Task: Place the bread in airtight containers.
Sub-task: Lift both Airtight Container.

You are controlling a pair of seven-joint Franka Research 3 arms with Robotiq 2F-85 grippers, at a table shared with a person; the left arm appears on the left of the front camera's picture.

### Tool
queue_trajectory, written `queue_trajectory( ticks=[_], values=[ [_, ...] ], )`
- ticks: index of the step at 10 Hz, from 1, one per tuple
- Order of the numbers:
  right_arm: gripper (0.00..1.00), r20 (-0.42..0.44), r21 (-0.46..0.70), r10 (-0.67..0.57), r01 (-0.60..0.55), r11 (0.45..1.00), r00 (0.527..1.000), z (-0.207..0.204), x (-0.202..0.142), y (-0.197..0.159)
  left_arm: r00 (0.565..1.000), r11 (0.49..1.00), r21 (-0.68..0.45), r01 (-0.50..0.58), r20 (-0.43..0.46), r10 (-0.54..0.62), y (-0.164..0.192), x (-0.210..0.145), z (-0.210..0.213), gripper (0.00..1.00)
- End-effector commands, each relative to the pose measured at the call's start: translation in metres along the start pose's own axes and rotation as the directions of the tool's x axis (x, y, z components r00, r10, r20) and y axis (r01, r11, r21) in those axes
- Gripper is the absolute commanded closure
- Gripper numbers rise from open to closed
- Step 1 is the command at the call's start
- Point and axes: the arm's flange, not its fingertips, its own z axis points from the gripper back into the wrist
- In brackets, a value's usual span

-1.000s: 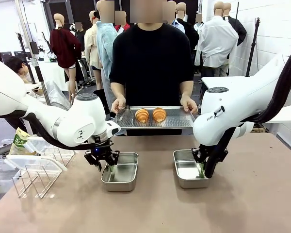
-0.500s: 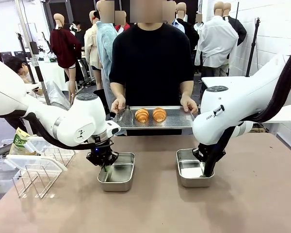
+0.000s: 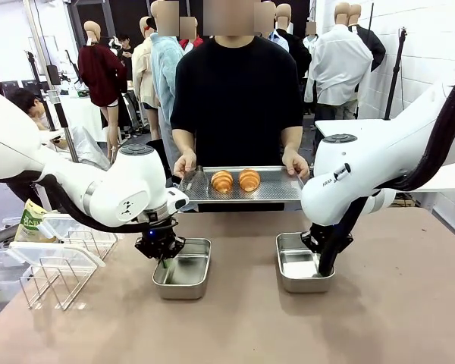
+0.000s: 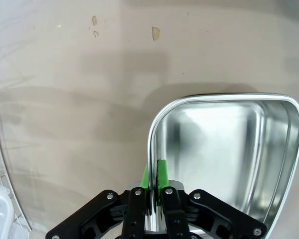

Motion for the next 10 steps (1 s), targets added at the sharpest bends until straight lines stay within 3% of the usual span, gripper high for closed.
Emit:
queue_trajectory(
  ticks=[1, 3, 7, 10],
  values=[
    [1.00, -0.048, 0.027, -0.027, 0.028, 0.999, 0.999, 0.008, -0.007, -0.009, 0.998, 0.999, -0.001, -0.048, -0.028, 0.048, -0.002, -0.011, 0.020, 1.00],
    [1.00, -0.073, 0.042, -0.009, 0.012, 0.999, 0.997, 0.055, -0.018, -0.028, 0.999, 0.999, -0.026, -0.025, 0.029, 0.026, -0.003, -0.023, 0.067, 1.00],
    [1.00, 0.061, 0.072, 0.026, -0.031, 0.997, 0.998, 0.166, -0.044, -0.059, 0.984, 0.998, -0.021, 0.065, 0.170, -0.060, -0.005, -0.025, 0.164, 1.00],
    [1.00, 0.095, 0.097, 0.037, -0.046, 0.994, 0.995, 0.209, -0.053, -0.064, 0.975, 0.995, -0.047, 0.087, 0.211, -0.075, -0.016, -0.024, 0.203, 1.00]
  ],
)
